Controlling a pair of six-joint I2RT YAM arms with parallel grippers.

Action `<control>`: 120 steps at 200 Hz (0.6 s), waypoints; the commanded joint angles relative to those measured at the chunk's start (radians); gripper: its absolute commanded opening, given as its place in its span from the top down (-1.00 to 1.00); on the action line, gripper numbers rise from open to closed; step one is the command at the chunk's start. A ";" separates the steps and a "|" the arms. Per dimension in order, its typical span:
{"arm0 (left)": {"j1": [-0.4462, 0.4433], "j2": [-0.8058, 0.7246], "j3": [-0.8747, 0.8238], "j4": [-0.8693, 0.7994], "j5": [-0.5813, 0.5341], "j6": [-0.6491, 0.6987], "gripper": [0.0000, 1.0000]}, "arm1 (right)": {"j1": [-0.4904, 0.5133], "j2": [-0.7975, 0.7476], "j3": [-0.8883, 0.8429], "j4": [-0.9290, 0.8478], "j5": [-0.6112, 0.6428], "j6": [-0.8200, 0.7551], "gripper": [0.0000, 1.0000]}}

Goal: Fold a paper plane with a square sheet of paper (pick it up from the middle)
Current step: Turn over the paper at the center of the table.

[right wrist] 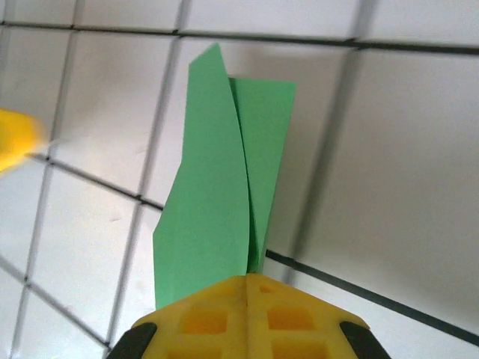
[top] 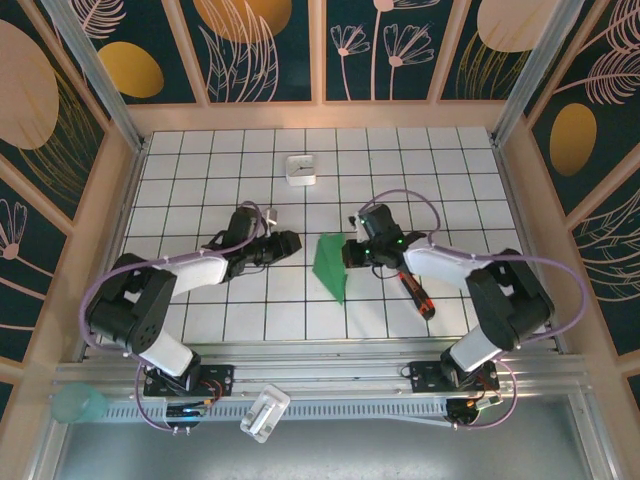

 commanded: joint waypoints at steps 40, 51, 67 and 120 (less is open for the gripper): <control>0.095 -0.107 0.030 -0.040 -0.086 0.036 0.07 | 0.076 -0.074 0.330 -0.649 0.836 -0.031 1.00; 0.110 -0.108 0.027 -0.041 -0.089 0.038 0.06 | 0.116 -0.031 0.388 -0.737 0.940 0.004 1.00; 0.126 -0.106 0.028 -0.046 -0.099 0.044 0.05 | 0.171 0.058 0.466 -0.856 1.035 0.077 1.00; 0.163 -0.083 0.018 -0.066 -0.179 0.072 0.03 | 0.340 0.392 0.664 -1.083 1.110 0.260 1.00</control>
